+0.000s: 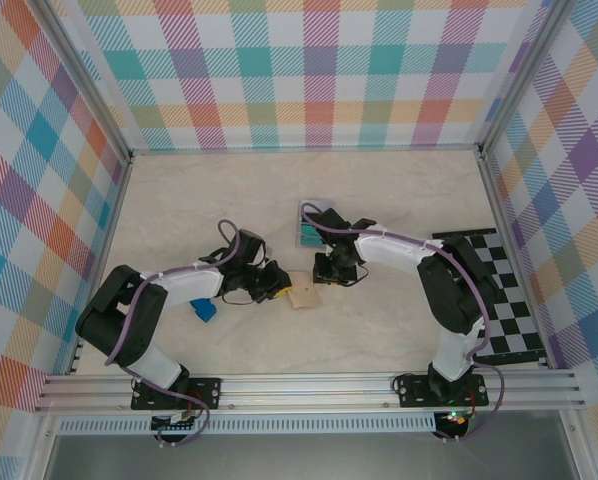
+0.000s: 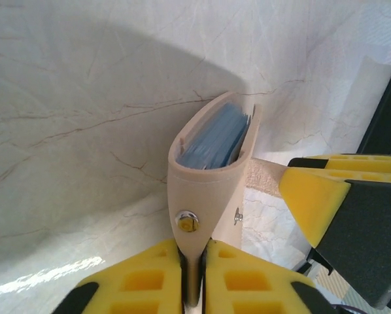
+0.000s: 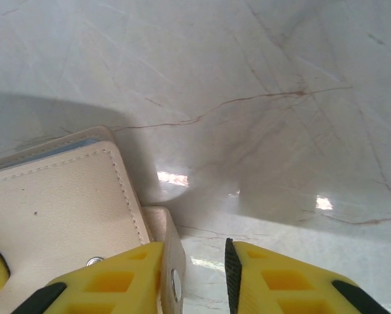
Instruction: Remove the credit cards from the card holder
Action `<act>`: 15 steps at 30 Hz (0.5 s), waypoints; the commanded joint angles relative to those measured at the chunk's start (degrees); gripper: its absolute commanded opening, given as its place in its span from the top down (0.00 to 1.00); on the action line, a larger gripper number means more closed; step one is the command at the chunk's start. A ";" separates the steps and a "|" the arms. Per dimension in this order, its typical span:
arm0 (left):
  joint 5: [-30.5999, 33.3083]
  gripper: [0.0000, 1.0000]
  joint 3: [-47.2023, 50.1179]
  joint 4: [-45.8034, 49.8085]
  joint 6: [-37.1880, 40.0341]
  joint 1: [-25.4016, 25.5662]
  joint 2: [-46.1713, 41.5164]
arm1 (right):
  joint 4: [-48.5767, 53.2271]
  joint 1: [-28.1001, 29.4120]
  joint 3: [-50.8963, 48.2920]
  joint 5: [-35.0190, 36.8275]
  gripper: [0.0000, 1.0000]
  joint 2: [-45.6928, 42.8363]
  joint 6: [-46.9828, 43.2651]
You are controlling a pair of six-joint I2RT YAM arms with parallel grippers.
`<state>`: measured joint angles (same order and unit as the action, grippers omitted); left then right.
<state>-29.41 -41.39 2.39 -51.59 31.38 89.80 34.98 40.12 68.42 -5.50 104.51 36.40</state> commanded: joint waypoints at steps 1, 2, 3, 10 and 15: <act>2.83 0.74 -3.02 8.48 3.52 0.35 -1.76 | -1.48 0.22 -0.61 -2.72 0.73 -0.97 -0.80; 3.39 0.69 -3.63 9.99 4.01 0.31 -1.90 | -1.59 0.22 -0.66 -2.98 0.76 -0.90 -0.97; 4.02 0.65 -4.24 11.13 4.55 0.35 -2.05 | -1.56 0.21 -0.51 -3.18 0.78 -0.82 -1.24; 11.34 0.33 -8.60 21.71 7.17 0.25 -2.97 | -0.94 0.22 0.03 -3.31 0.93 -1.31 -2.19; 21.06 0.09 -12.01 28.93 9.89 0.01 -6.32 | -0.62 0.79 0.37 -1.21 0.93 -5.26 -4.47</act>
<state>-15.79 -50.72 24.18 -44.60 31.38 86.59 33.87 40.23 68.36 -7.55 103.50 34.09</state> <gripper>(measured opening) 0.901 0.074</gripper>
